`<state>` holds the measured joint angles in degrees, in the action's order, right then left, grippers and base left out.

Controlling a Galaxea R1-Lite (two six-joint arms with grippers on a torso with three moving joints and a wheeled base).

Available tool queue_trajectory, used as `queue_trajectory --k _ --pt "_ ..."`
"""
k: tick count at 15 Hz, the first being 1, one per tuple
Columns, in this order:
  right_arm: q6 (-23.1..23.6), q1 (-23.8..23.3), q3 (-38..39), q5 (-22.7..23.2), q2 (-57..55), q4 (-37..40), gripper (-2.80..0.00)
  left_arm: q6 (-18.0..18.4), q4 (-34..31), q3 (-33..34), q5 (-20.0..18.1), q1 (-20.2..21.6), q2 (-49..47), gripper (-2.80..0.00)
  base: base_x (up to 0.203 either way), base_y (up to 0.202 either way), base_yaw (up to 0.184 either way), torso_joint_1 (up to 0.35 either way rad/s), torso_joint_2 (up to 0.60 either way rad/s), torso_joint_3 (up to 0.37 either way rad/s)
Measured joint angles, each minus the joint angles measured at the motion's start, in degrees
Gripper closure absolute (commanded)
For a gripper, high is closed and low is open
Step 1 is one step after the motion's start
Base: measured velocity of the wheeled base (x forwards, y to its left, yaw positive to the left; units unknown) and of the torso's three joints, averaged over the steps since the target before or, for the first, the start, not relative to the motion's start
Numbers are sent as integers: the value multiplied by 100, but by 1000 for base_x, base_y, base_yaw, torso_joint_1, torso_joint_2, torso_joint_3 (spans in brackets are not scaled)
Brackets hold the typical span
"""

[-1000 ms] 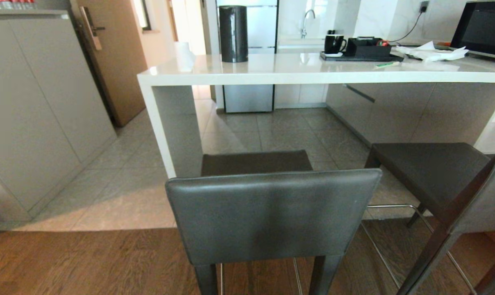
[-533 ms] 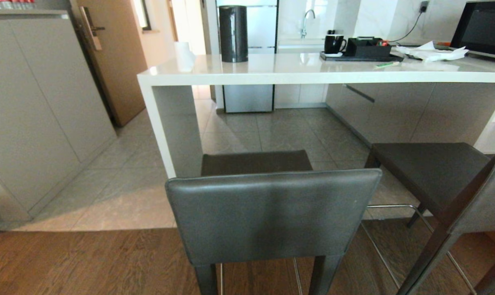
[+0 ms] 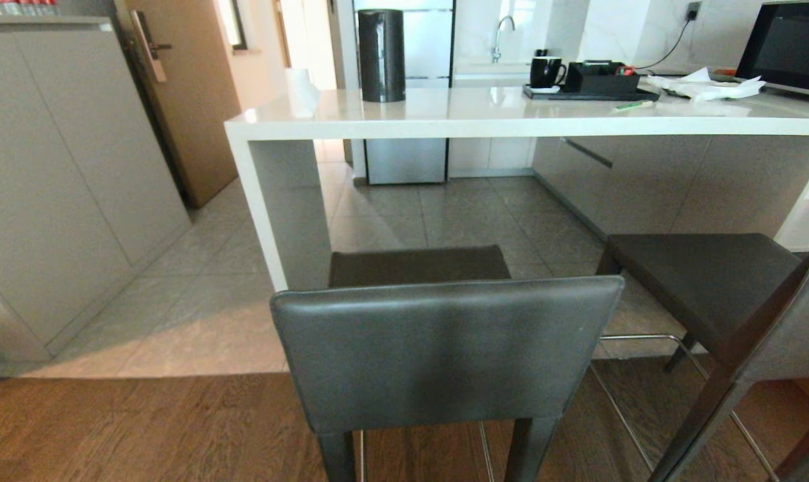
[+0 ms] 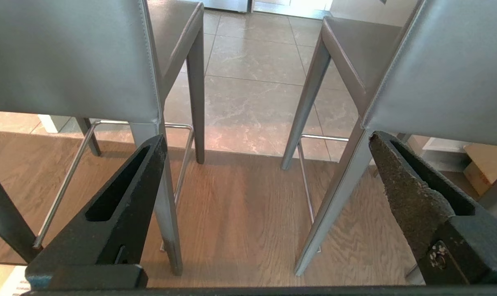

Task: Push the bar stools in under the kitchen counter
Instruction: Push the gray chair back under the dining table

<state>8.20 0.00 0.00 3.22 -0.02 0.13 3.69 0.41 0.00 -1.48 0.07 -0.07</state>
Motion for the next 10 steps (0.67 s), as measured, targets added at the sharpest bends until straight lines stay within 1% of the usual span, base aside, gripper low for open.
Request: queue_trajectory --k 1,2,3,5,8,10 --pt "-78 0 0 -14 0 0 -280 -3 0 0 0 2 0 -280 0 0 0 0 0 0" --pt "-244 0 0 -41 0 -2 0 -54 -1 0 17 0 0 0 0 0 0 0 0 0" --pt "-315 0 0 -64 2 0 0 -127 0 0 21 -2 0 0 0 0 0 0 0 0" --pt "-358 0 0 -104 1 2 0 -138 13 0 -3 -5 0 0 0 0 0 0 0 0" --pt "-619 0 0 -225 2 -6 0 -265 7 0 56 -2 0 0 0 0 0 0 0 0" --pt "-641 0 0 -237 2 -6 0 -278 5 0 121 -2 0 0 0 0 0 0 0 0"
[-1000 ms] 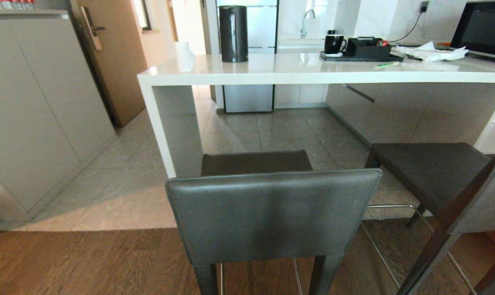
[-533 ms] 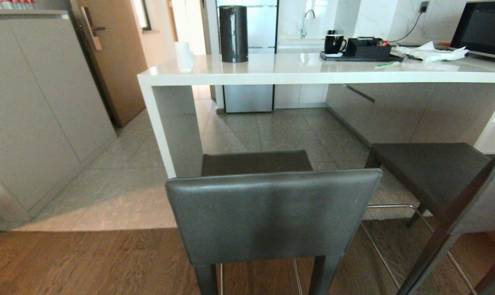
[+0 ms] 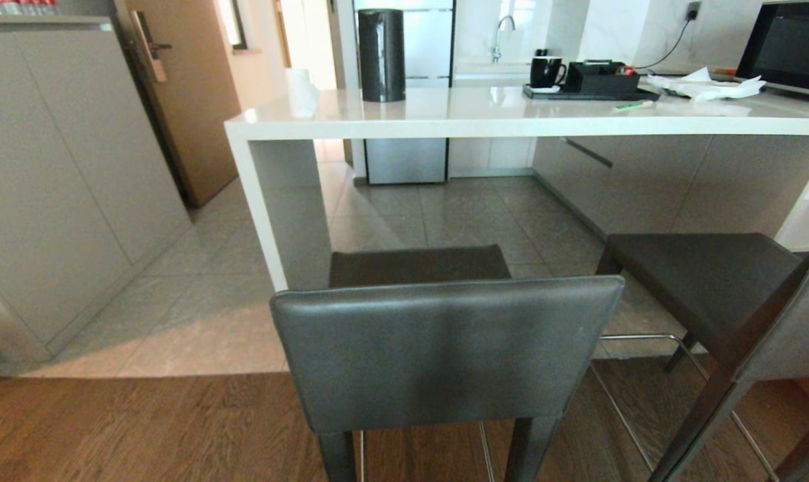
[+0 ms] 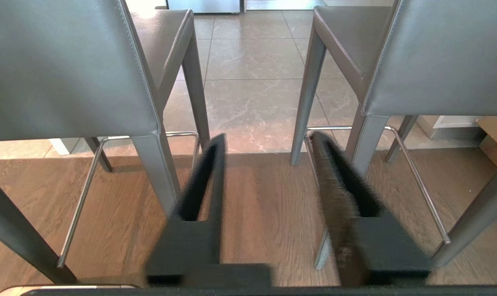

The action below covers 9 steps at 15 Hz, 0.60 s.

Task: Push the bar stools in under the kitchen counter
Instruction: Push the gray chair back under the dining table

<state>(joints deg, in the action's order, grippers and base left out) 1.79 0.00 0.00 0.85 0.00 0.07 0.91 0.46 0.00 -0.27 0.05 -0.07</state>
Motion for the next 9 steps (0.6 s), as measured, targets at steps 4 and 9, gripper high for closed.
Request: queue_trajectory --k 4,9 --pt "-6 0 0 -8 0 -4 0 -165 11 0 37 -2 0 0 0 0 0 0 0 0" --pt "-9 0 0 -2 0 -7 0 -176 13 0 35 -5 0 0 0 0 0 0 0 0"
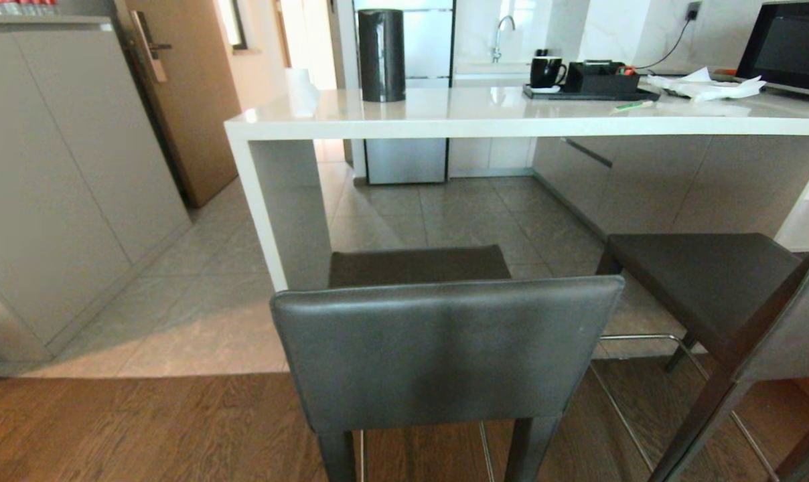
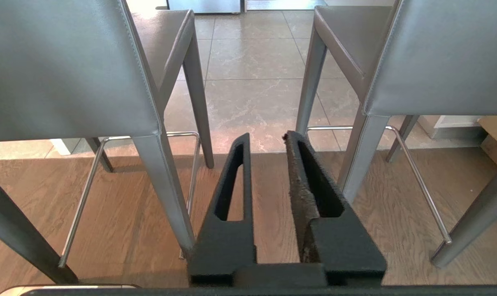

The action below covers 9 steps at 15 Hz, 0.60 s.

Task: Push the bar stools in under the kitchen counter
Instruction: Push the gray chair back under the dining table

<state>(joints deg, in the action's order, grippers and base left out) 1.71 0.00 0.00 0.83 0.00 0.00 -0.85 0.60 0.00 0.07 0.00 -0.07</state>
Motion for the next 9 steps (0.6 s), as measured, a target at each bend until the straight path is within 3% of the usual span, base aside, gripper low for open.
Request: queue_trajectory --k 9 --pt "-6 0 0 -3 0 -2 0 -18 9 0 -7 -10 0 0 0 0 0 0 0 0"
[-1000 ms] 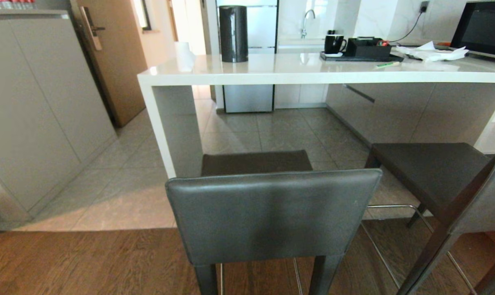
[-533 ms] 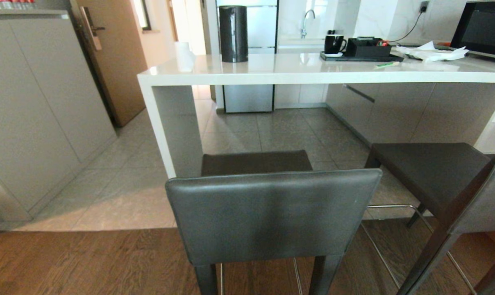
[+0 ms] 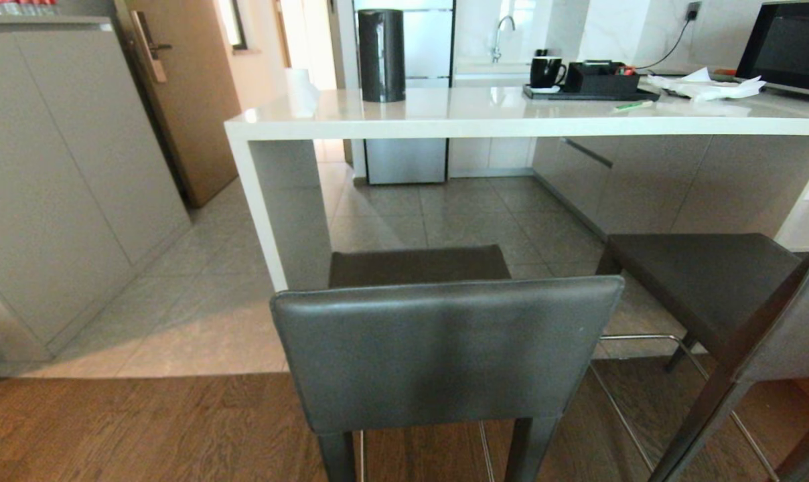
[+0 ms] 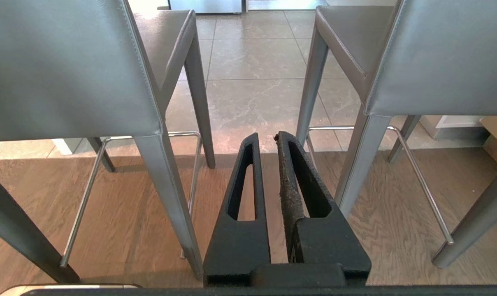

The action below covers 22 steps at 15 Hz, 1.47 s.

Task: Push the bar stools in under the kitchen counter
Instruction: Push the gray chair back under the dining table

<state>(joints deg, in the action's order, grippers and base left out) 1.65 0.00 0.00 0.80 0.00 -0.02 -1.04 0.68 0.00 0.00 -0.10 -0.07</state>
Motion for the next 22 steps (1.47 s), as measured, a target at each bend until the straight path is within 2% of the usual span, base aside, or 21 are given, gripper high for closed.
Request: queue_trajectory --k 6,10,16,22 --pt "-27 0 0 -3 0 -3 0 0 -2 0 -2 2 0 0 0 0 0 0 0 0" --pt "-28 0 0 -4 0 -5 0 0 -1 0 0 0 0 0 -138 0 -1 3 2 3" --pt "-28 0 0 -6 0 -5 0 2 -1 0 0 5 0 0 0 0 0 0 0 0" --pt "-28 0 0 -6 0 -8 0 2 -2 0 0 10 0 0 0 -163 3 1 1 2"
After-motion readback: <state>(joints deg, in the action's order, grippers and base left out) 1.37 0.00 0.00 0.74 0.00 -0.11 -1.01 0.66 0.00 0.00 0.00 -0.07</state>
